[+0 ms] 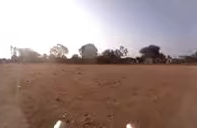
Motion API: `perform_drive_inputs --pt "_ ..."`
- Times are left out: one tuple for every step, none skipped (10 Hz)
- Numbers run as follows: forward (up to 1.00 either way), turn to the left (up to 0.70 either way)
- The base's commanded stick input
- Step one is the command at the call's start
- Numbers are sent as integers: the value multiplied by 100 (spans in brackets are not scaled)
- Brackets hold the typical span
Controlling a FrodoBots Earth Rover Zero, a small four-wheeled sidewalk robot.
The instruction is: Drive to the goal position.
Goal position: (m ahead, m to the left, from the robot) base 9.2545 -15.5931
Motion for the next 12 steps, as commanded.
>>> perform_drive_inputs --pt "69 0" --pt "69 0" --pt "69 0" --pt "69 0" --pt "69 0" --pt "68 0" --pt "68 0" --pt "68 0" --pt "68 0" --pt "68 0" --pt "68 0" --pt "68 0"
